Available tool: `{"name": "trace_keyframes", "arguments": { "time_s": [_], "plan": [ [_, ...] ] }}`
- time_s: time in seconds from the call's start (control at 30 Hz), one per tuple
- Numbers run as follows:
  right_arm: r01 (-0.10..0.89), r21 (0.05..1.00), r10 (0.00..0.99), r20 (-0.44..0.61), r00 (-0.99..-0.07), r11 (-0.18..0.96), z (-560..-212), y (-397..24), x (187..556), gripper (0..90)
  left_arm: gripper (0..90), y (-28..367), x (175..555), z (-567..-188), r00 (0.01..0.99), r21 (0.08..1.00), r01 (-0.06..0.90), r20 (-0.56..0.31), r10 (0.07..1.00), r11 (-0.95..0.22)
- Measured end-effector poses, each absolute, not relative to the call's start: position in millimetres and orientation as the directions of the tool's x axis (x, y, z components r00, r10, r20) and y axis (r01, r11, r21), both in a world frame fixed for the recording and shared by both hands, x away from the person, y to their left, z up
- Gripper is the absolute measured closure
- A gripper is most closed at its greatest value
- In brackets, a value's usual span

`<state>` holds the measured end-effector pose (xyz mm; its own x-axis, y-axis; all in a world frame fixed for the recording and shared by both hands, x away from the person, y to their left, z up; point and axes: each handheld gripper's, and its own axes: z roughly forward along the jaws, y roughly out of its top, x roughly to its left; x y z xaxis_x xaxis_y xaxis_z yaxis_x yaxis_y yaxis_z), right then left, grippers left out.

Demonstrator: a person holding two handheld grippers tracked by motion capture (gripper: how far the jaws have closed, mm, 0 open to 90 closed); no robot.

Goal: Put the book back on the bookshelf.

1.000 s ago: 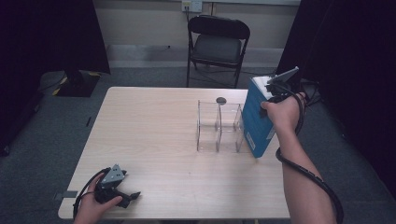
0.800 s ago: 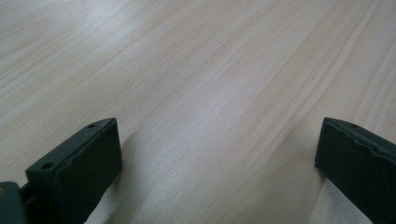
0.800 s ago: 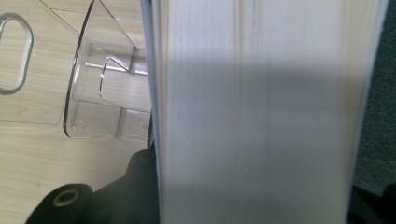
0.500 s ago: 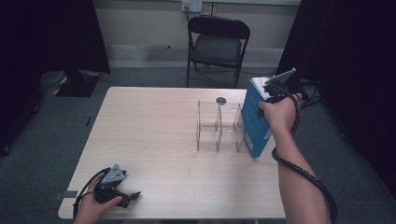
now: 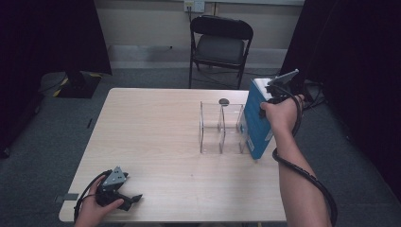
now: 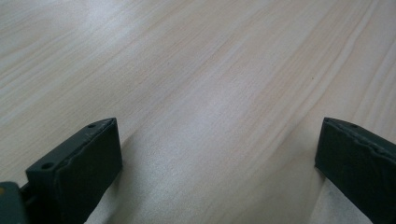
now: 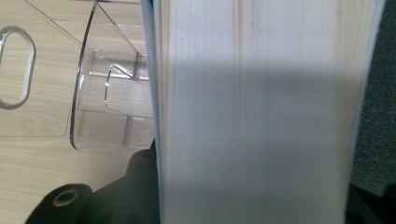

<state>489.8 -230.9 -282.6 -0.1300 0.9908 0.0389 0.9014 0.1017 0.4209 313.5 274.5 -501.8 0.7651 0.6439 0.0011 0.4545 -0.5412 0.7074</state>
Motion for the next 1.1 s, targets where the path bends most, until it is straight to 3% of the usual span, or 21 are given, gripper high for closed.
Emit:
{"name": "trace_keyframes", "arguments": {
  "time_s": [1.1],
  "plan": [
    [0.905, 0.42, 0.992, 0.073, -0.104, 0.064, -292.8, -229.9, 488.2, 60.9, 0.0, 274.7, 312.1, -501.9, 0.763, 0.71, 0.454, 0.003, 0.647, -0.539]
  ]
}}
